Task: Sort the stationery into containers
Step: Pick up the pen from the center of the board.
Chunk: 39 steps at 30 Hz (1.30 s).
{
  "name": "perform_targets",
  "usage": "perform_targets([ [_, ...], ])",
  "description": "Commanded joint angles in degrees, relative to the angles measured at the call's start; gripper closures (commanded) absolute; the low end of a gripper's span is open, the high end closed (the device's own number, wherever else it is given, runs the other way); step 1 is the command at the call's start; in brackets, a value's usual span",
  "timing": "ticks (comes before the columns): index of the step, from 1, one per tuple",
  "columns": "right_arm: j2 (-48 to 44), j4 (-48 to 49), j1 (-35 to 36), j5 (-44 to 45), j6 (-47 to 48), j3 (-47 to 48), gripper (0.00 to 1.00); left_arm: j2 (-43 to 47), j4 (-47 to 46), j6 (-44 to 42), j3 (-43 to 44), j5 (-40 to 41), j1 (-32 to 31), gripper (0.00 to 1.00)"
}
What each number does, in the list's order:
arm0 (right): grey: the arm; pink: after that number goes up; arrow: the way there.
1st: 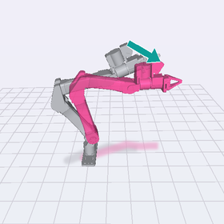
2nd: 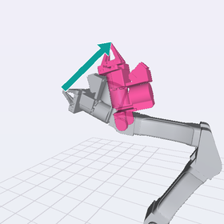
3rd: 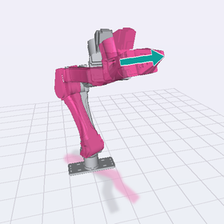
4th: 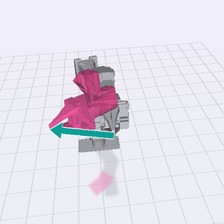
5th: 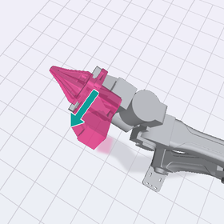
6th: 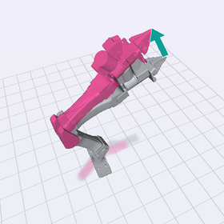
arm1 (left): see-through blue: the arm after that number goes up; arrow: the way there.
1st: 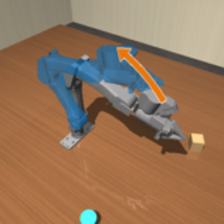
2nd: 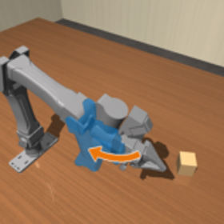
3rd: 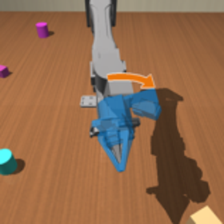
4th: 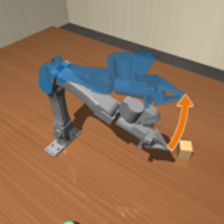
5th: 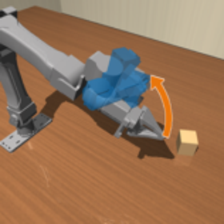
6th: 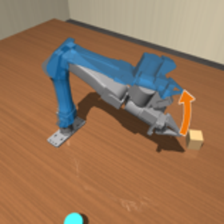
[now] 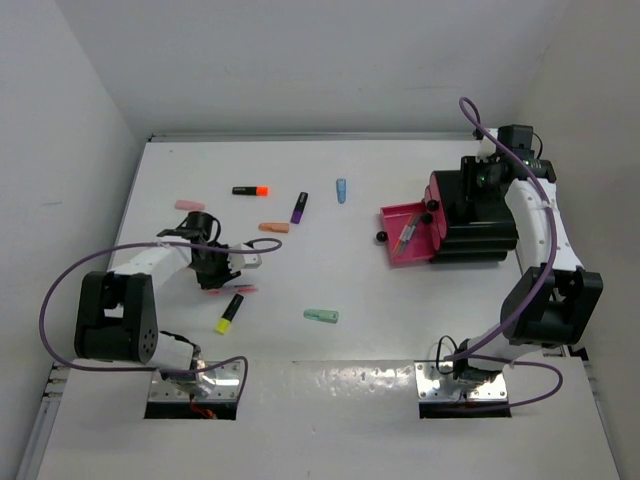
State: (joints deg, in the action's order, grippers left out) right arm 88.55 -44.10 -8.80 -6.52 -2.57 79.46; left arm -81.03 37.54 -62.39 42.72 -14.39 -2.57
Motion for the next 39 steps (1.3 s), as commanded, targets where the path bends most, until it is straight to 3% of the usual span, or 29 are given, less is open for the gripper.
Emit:
perform_targets([
  [1,3.03,-7.67,0.27,0.81,-0.68,-3.26,0.55,-0.70,-0.54,-1.33,0.79,-2.04,0.55,0.66],
  [11,3.56,-8.11,0.27,0.72,-0.68,-2.56,0.55,-1.49,-3.17,-0.72,-1.85,-3.09,0.55,0.67],
  [25,3.73,-8.20,0.27,0.99,-1.03,-2.47,0.55,-2.54,-14.07,1.48,-5.98,-3.36,-0.68,0.81],
  [28,3.99,-8.29,0.27,0.99,-1.03,-2.21,0.55,-5.18,-13.46,2.01,-3.97,-3.19,-2.44,0.88],
  [29,4.00,-8.37,0.27,1.07,-0.95,-2.21,0.55,-6.58,-13.54,2.62,-2.13,-2.92,-3.14,0.98],
  [30,4.00,-8.37,0.27,0.99,-0.86,-2.21,0.55,-7.46,-13.46,4.80,-0.72,-2.75,-3.14,1.00],
  [32,4.00,-8.46,0.27,1.07,-0.77,-2.21,0.55,-9.39,-11.18,6.57,5.05,-4.84,-3.06,1.00],
  [36,3.82,-8.55,0.19,0.99,-0.77,-2.29,0.55,-9.93,-7.92,17.87,15.53,-11.43,-6.12,1.00],
  [39,3.82,-8.81,0.27,0.55,-0.86,-1.94,0.55,-9.93,-9.40,28.88,23.27,-13.72,-13.66,1.00],
])
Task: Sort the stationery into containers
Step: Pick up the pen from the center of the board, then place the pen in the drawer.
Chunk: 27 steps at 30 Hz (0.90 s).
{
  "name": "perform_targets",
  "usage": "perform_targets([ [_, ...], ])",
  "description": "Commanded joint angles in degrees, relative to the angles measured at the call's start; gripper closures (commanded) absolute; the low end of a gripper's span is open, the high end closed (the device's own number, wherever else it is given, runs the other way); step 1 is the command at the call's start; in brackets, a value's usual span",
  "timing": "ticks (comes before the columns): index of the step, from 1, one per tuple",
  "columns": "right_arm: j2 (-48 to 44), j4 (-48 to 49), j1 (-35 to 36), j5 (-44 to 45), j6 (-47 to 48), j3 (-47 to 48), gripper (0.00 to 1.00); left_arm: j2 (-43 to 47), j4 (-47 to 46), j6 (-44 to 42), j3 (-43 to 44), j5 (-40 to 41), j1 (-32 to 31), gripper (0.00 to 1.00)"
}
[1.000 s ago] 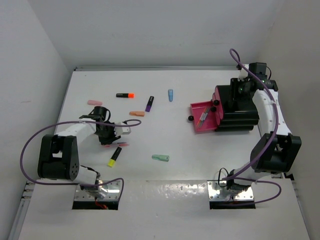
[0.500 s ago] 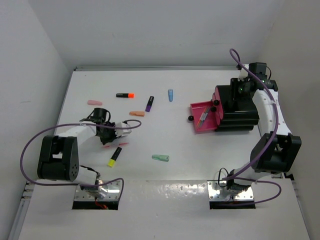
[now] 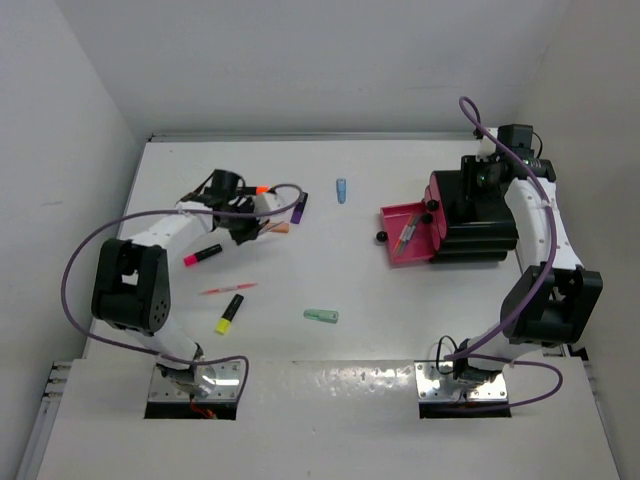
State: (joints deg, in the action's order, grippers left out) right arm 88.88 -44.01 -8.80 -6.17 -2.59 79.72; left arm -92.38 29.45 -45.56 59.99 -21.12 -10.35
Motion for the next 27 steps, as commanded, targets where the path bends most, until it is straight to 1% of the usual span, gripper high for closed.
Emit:
perform_targets([
  [1,3.49,-8.99,0.27,0.02,-1.01,-2.12,0.55,0.80,-1.94,14.08,8.89,-7.52,-7.65,1.00],
  [2,3.49,-9.16,0.27,-0.24,-1.36,-1.68,0.55,0.45,-2.90,18.53,10.05,-7.53,-9.41,1.00],
  [3,3.67,-9.34,0.27,-0.50,-1.36,-1.50,0.55,-0.34,-5.87,21.71,11.72,-5.87,-12.73,1.00],
  [4,3.67,-9.43,0.27,-0.68,-1.71,-1.33,0.55,-0.96,-7.46,24.96,12.43,-4.47,-14.51,1.00],
  [5,3.67,-9.52,0.19,-1.20,-1.89,-1.06,0.55,-1.57,-10.26,31.17,13.31,-1.41,-17.66,1.00],
  [6,3.67,-9.43,0.27,-1.38,-2.07,-0.97,0.55,-3.06,-11.68,34.54,14.88,0.28,-19.25,1.00],
  [7,3.67,-9.60,0.27,-1.65,-2.24,-0.97,0.55,-4.03,-13.00,41.01,15.59,1.86,-20.66,1.00],
  [8,3.67,-9.60,0.27,-1.91,-2.42,-1.06,0.55,-4.82,-15.10,43.69,16.47,4.92,-23.11,1.00],
  [9,3.84,-9.52,0.27,-2.26,-2.51,-1.24,0.55,-6.83,-16.17,44.93,18.31,5.82,-24.27,1.00],
  [10,3.84,-9.52,0.19,-2.61,-2.77,-1.15,0.55,-8.07,-16.96,50.95,19.54,6.44,-25.32,1.00],
  [11,4.19,-9.52,0.27,-2.88,-2.86,-1.15,0.55,-10.52,-17.75,52.84,22.34,6.97,-27.34,1.00],
  [13,4.37,-9.52,0.27,-2.88,-2.95,-0.89,0.55,-13.51,-17.59,58.62,25.95,7.15,-27.36,1.00],
  [14,4.46,-9.60,0.27,-2.97,-2.95,-0.80,0.55,-16.66,-17.06,60.57,29.62,7.24,-30.23,1.00],
  [15,4.63,-9.60,0.27,-2.97,-3.03,-0.54,0.55,-18.26,-16.71,63.98,31.66,7.06,-30.69,1.00],
  [16,4.72,-9.69,0.27,-3.05,-3.30,-0.01,0.55,-21.93,-15.49,65.76,35.69,6.28,-31.48,1.00],
  [18,5.33,-9.69,0.27,-3.23,-3.65,0.69,0.55,-25.55,-14.60,69.09,39.75,4.87,-32.10,1.00],
  [19,5.60,-9.78,0.27,-3.40,-3.82,1.31,0.55,-27.31,-13.55,70.07,43.51,4.95,-32.54,1.00],
  [20,5.69,-9.87,0.27,-3.58,-4.00,1.57,0.55,-30.20,-13.11,71.21,44.94,5.21,-32.72,1.00],
  [22,5.78,-9.96,0.27,-3.67,-4.09,1.93,0.55,-33.11,-14.15,74.03,47.93,4.34,-33.15,1.00],
  [27,5.78,-9.52,0.19,-3.32,-4.18,1.14,0.55,-34.97,-21.35,75.80,48.73,6.35,-35.43,1.00],
])
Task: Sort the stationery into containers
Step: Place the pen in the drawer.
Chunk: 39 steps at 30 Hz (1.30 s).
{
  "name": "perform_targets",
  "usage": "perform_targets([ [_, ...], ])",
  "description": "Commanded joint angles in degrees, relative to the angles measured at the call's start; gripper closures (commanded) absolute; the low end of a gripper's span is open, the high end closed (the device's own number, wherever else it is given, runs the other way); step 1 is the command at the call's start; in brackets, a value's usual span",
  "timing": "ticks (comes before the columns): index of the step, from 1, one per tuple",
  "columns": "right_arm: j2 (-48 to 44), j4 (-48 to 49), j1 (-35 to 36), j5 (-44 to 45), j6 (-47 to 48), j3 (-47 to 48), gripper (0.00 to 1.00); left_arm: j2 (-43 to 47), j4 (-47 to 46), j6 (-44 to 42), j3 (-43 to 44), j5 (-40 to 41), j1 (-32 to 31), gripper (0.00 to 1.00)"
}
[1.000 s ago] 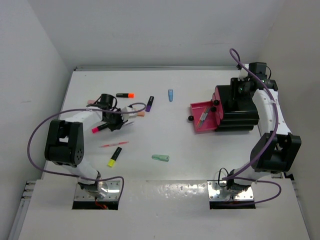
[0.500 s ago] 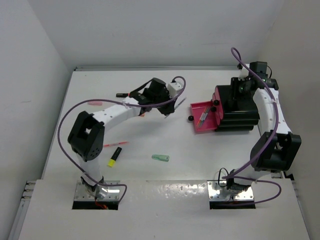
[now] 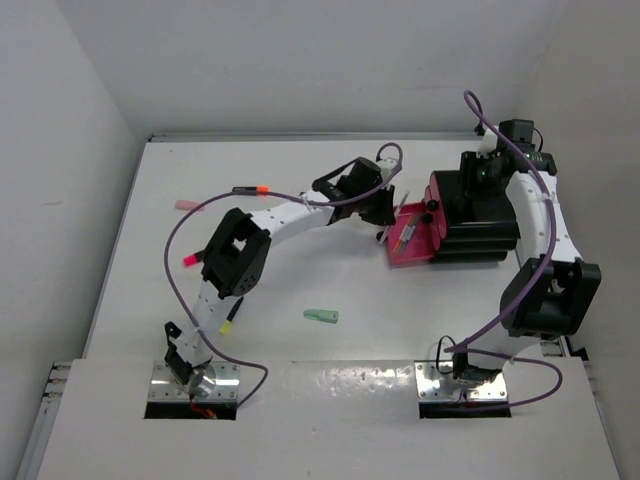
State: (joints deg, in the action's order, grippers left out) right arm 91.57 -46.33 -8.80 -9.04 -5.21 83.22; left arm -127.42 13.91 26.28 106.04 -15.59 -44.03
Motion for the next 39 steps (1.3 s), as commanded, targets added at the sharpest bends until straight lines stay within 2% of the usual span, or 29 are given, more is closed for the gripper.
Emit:
perform_targets([
  [1,3.09,-7.11,0.27,-0.45,-1.55,-2.36,0.55,-0.72,-6.17,3.95,3.73,1.96,-2.02,1.00],
  [9,3.53,-7.11,0.27,-0.28,-1.73,-1.92,0.55,-6.26,-6.88,7.37,8.22,2.32,-3.34,1.00],
  [19,3.53,-7.11,0.27,-0.37,-1.55,-2.10,0.55,-9.08,-6.18,6.94,7.78,5.31,-4.04,1.00],
  [21,3.35,-7.11,0.27,-0.37,-1.55,-2.10,0.55,-8.99,-6.00,6.85,7.87,5.49,-4.04,0.92],
  [22,3.35,-7.02,0.27,-0.28,-1.55,-2.10,0.55,-8.73,-5.83,6.42,7.69,5.57,-4.13,0.79],
  [23,3.35,-7.02,0.27,-0.37,-1.55,-2.10,0.55,-8.47,-5.74,6.33,7.69,5.75,-4.13,0.75],
  [26,3.35,-7.11,0.27,-0.37,-1.55,-2.10,0.55,-6.54,-5.30,5.10,7.34,5.84,-4.13,0.61],
  [31,3.09,-7.20,0.27,-0.19,-1.03,-2.01,0.55,-0.31,-4.16,3.95,7.52,6.62,-3.96,0.53],
  [35,3.00,-7.37,0.27,0.33,-0.15,-1.75,0.55,6.11,0.22,-0.78,7.08,7.68,-3.26,0.59],
  [38,2.56,-7.11,0.27,0.78,0.29,-2.01,0.55,13.31,5.06,-8.68,1.38,5.85,-0.36,0.63],
  [39,2.21,-6.94,0.27,0.69,0.38,-2.44,0.55,15.33,7.77,-14.97,-0.64,4.45,2.34,0.63],
])
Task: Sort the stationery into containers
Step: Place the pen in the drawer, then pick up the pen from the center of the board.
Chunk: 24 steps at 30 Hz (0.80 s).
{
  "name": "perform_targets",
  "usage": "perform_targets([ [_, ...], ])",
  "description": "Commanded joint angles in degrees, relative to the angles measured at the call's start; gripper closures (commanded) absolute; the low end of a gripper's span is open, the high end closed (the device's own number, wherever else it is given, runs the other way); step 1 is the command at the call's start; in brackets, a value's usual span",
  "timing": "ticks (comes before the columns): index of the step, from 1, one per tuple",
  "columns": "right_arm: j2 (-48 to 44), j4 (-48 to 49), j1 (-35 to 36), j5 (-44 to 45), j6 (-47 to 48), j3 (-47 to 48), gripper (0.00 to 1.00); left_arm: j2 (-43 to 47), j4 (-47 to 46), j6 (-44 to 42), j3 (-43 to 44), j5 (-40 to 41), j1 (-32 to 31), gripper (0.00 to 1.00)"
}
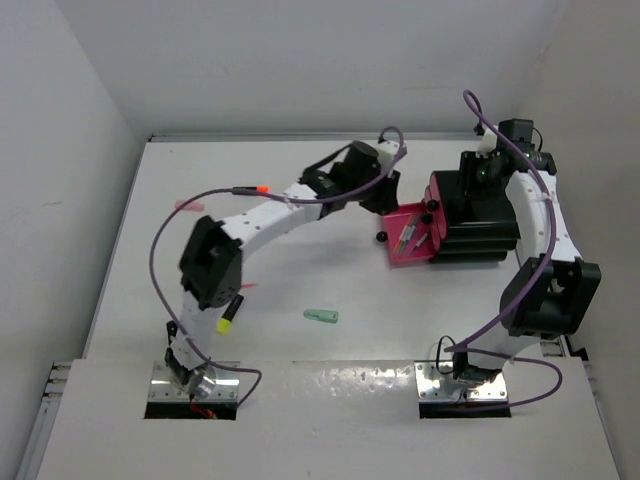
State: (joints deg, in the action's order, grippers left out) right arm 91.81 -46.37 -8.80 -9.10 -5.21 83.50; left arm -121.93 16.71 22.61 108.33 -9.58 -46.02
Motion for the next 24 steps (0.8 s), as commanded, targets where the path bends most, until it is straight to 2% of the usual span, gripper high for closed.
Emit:
perform_targets([
  [1,1.80,-6.81,0.19,0.75,0.38,-2.99,0.55,14.04,6.22,-14.93,-5.39,-6.62,5.93,0.63],
  [2,1.62,-6.46,0.18,0.58,0.47,-3.69,0.55,18.52,8.67,-21.58,-11.33,-11.03,9.42,0.63],
  [3,1.44,-6.28,0.18,0.40,0.47,-4.22,0.55,18.57,10.34,-24.95,-14.35,-11.42,10.94,0.63],
  [4,1.27,-6.02,0.18,0.23,0.47,-4.40,0.55,22.49,12.27,-27.94,-17.16,-11.16,12.34,0.61],
  [5,1.18,-6.01,0.10,0.05,0.38,-4.75,0.55,24.26,14.64,-34.76,-22.15,-10.98,13.66,0.60],
  [9,0.65,-5.66,0.18,-0.48,0.20,-6.07,0.55,34.53,25.63,-45.79,-34.92,-1.43,19.55,0.55],
  [10,0.39,-5.40,0.27,-0.65,0.12,-6.25,0.55,36.91,26.26,-47.21,-37.99,-0.45,20.52,0.54],
  [11,0.39,-5.40,0.27,-0.65,0.20,-6.68,0.55,38.68,27.14,-50.00,-44.72,0.35,22.10,0.53],
  [15,0.48,-5.22,0.19,-0.39,0.12,-7.21,0.55,48.43,28.20,-58.02,-57.93,5.44,24.31,0.41],
  [18,0.30,-5.13,0.36,-0.39,-0.15,-7.39,0.55,51.60,26.89,-62.33,-64.80,8.17,26.76,0.41],
  [24,0.30,-5.40,0.71,0.23,-0.32,-7.22,0.55,51.62,22.85,-66.11,-69.40,8.97,31.78,0.49],
])
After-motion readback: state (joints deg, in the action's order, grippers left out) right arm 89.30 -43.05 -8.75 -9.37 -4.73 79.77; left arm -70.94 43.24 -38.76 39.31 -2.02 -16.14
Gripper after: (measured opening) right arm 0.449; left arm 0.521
